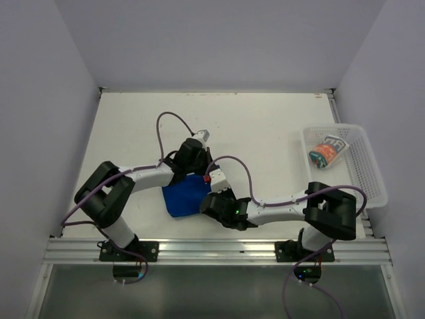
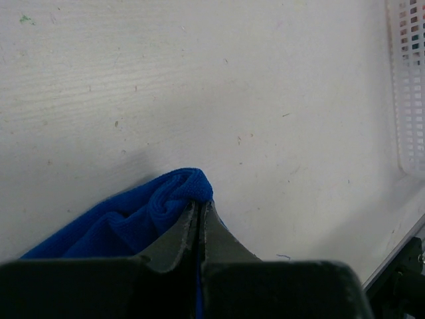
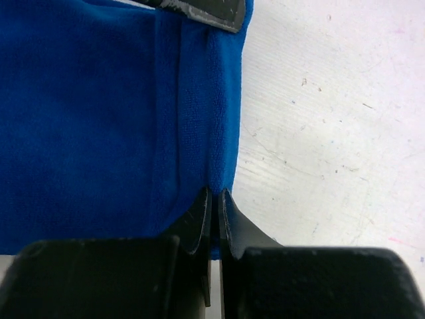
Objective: Roll the towels
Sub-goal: Roll the towel
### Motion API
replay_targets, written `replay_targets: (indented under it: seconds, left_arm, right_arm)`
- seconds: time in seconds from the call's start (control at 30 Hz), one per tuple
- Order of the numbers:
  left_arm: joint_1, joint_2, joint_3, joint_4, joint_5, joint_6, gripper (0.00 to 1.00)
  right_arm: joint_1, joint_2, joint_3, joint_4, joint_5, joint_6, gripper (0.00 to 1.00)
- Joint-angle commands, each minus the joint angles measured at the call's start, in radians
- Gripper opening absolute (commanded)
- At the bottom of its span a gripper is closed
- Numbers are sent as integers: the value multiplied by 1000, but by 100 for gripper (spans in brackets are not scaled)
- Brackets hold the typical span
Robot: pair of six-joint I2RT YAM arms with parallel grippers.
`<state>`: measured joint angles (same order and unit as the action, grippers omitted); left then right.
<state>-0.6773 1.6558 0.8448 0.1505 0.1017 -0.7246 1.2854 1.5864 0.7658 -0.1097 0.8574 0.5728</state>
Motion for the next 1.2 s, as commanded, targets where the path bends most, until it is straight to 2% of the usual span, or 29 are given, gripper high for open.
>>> replay_targets:
  seconds: [0.0, 0.2, 0.5, 0.8, 1.17]
  left_arm:
    - [30, -56, -30, 153, 26, -30, 0]
    - [61, -88, -108, 225, 69, -52, 0]
    - [88, -136, -179, 262, 101, -41, 0]
    - [113, -154, -254, 297, 116, -33, 0]
    - [139, -163, -339, 310, 87, -30, 0]
  right_arm:
    - [38, 44, 59, -143, 110, -24, 0]
    - [86, 127, 167, -278, 186, -14, 0]
    - [150, 218, 248, -343, 236, -79, 0]
    - [186, 311, 365, -441, 244, -94, 0]
    - [195, 353, 412, -461, 192, -74, 0]
